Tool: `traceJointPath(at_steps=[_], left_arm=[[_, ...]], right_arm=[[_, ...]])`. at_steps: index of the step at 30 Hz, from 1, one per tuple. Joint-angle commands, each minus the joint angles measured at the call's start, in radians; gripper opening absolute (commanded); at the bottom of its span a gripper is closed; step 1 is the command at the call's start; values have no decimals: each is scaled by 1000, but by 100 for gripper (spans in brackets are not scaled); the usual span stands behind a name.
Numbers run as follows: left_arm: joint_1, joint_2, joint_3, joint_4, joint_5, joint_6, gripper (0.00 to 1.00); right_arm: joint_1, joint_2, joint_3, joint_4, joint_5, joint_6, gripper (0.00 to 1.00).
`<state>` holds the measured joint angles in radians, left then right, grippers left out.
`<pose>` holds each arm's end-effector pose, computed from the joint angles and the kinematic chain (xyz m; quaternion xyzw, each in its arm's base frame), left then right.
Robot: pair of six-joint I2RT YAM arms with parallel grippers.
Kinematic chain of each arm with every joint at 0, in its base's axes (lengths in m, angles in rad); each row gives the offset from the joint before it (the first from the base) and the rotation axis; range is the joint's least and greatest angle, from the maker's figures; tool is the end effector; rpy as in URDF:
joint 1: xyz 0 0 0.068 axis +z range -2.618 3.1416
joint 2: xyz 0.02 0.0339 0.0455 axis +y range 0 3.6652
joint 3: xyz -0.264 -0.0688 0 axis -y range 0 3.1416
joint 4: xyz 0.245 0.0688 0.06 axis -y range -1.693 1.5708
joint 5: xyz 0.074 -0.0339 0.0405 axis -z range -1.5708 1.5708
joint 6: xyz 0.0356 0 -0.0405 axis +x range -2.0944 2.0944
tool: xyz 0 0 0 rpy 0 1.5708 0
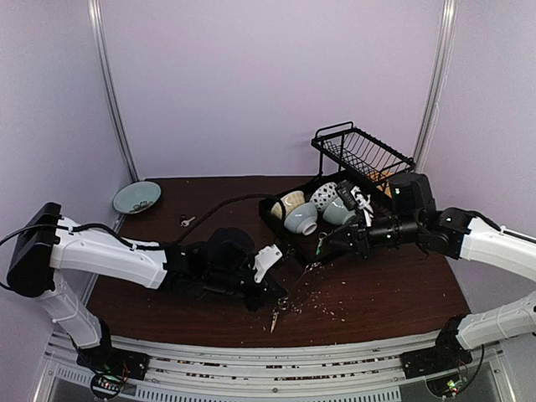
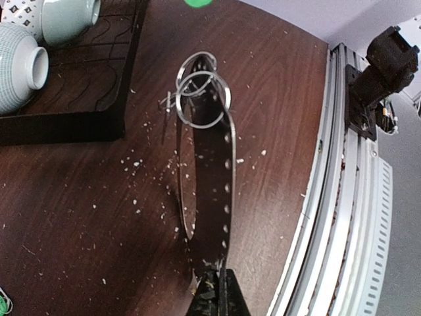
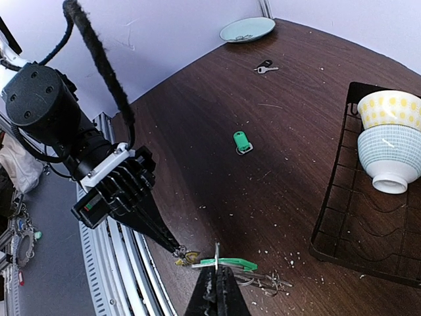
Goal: Put the keys on the keyring
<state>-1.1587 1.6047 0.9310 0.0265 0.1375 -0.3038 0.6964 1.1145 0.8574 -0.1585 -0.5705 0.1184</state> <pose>0.1337 -0.3181 0.2055 0.3981 0.8001 -0.3426 0.2898 0.1802 0.1757 0.3042 -0.3764 0.7268 0.4241 0.3877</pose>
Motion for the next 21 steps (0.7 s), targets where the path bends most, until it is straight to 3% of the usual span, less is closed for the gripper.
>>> traceJointPath(at_steps=[1, 6, 9, 15, 21], left_arm=[[-4, -65, 20, -69, 90, 29, 0], [-2, -70, 76, -164, 85, 52, 0], [21, -91, 27, -118, 89, 6, 0], [39, -86, 111, -292, -164, 94, 0], [153, -119, 188, -446, -433, 127, 0]], right_arm=[[8, 14, 0, 22, -3, -29, 0], [8, 20, -1, 24, 0, -32, 0], [8, 25, -3, 24, 1, -33, 0], [8, 29, 1, 45, 3, -33, 0], [8, 23, 3, 34, -1, -36, 0]])
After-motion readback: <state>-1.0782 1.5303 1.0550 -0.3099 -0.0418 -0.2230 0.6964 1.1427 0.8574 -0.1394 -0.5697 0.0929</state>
